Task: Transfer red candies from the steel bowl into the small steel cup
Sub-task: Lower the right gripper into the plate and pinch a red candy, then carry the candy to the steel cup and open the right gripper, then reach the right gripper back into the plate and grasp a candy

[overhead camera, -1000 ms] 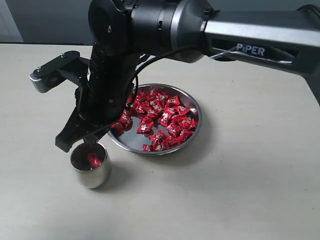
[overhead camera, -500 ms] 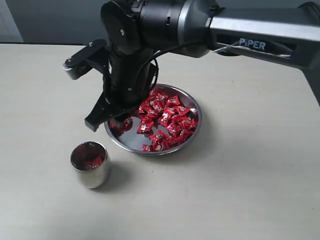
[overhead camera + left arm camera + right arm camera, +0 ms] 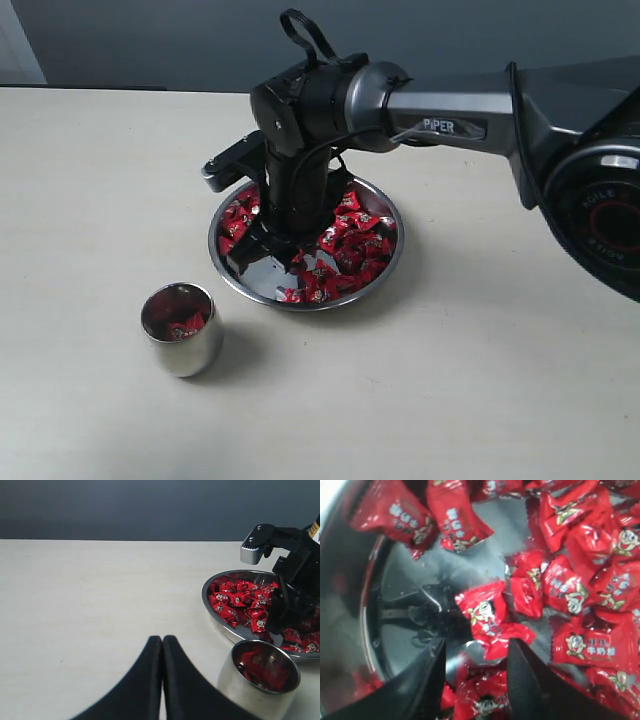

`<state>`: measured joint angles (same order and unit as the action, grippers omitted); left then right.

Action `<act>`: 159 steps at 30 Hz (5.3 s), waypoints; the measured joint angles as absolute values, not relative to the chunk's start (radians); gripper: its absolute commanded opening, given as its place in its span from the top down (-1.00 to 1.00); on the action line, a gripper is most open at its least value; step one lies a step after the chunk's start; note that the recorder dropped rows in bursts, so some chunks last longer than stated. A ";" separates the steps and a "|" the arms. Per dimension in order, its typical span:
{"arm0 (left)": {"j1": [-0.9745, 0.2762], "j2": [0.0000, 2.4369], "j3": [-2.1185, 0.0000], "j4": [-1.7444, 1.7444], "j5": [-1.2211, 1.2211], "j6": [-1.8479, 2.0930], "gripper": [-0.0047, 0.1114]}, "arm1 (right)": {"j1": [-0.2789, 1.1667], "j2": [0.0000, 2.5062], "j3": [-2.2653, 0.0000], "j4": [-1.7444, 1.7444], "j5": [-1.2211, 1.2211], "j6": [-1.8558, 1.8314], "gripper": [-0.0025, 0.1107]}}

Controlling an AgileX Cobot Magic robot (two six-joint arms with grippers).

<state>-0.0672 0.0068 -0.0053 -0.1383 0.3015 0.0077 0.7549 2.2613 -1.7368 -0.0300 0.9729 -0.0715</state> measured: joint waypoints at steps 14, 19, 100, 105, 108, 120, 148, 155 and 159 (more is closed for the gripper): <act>-0.067 0.007 -0.005 -0.138 0.301 0.008 0.91 | 0.750 2.266 -1.737 -0.030 0.900 -0.069 0.26; -0.067 0.007 -0.005 -0.138 0.301 0.008 0.91 | 0.750 2.266 -1.737 -0.030 0.898 -0.069 0.26; -0.067 0.007 -0.005 -0.135 0.301 0.008 0.91 | 0.850 2.081 -1.737 0.000 1.063 -0.211 0.29; -0.067 0.007 -0.005 -0.135 0.301 0.008 0.91 | 0.789 2.096 -1.737 -0.024 1.110 -0.178 0.29; -0.067 0.007 -0.005 -0.135 0.301 0.008 0.91 | 0.773 2.136 -1.737 -0.018 1.146 -0.175 0.29; -0.067 0.007 -0.005 -0.135 0.301 0.008 0.91 | 0.772 2.263 -1.737 0.011 1.164 -0.172 0.29; -0.067 0.007 -0.005 -0.135 0.301 0.008 0.91 | 0.772 2.203 -1.737 -0.066 1.022 -0.161 0.97; -0.067 0.007 -0.005 -0.135 0.301 0.008 0.91 | 0.772 2.135 -1.737 -0.043 1.011 -0.161 0.87; -0.067 0.007 -0.005 -0.135 0.301 0.008 0.91 | 0.772 2.152 -1.739 -0.045 1.073 -0.176 0.40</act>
<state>-0.0672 0.0068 -0.0053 -0.1348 0.3015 0.0077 0.7717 2.1517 -1.7392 -0.0450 1.0733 -0.1763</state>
